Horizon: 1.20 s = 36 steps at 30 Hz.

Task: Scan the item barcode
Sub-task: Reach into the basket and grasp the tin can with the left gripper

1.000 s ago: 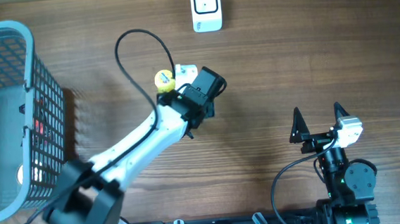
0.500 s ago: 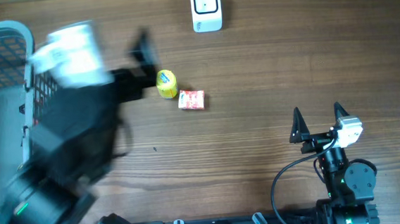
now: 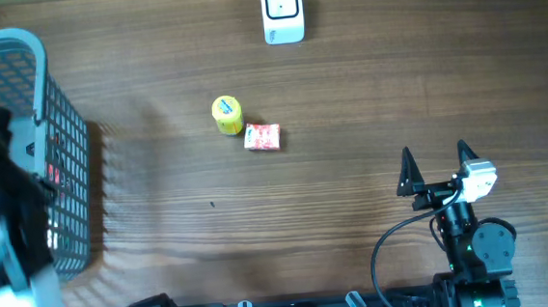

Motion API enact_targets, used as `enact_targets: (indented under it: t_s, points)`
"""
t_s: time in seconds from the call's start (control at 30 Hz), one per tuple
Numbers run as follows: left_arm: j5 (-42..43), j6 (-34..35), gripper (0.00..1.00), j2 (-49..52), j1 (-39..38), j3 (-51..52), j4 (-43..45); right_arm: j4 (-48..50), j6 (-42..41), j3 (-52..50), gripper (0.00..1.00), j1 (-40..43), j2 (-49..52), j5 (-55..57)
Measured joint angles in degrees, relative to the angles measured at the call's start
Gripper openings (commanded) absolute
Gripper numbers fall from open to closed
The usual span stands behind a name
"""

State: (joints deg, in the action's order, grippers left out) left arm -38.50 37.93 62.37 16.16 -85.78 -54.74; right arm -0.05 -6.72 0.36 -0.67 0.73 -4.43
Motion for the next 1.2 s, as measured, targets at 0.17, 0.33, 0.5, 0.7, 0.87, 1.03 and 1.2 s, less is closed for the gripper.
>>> enact_targets:
  t_s: [0.17,0.33,0.5,0.7,0.87,1.03,1.2]
  points:
    - [7.85,10.23,1.0,12.11,13.16,0.33,-7.82,0.02,0.0,0.0,1.0,0.0,0.0,0.0]
    - [15.47,15.69,1.0,21.68,21.9,0.39,-11.37,0.0,0.0,-0.02,1.0,0.0,0.0,0.0]
    - [23.67,18.01,0.98,28.37,28.65,0.44,-13.51,0.02,0.0,0.0,0.99,0.0,0.0,0.0]
    - [26.36,18.58,0.98,29.35,30.34,2.73,-12.46,0.02,0.0,0.0,1.0,0.0,0.0,0.0]
    - [26.43,18.58,0.98,29.35,30.34,10.84,-6.47,0.02,0.0,0.0,1.0,0.0,0.0,0.0]
    - [26.45,18.58,0.97,29.51,30.34,21.03,0.92,0.0,0.0,0.0,1.0,0.0,0.0,0.0]
    - [26.27,18.58,0.98,29.51,30.34,26.23,4.33,0.02,0.0,-0.02,1.0,0.0,0.0,0.0]
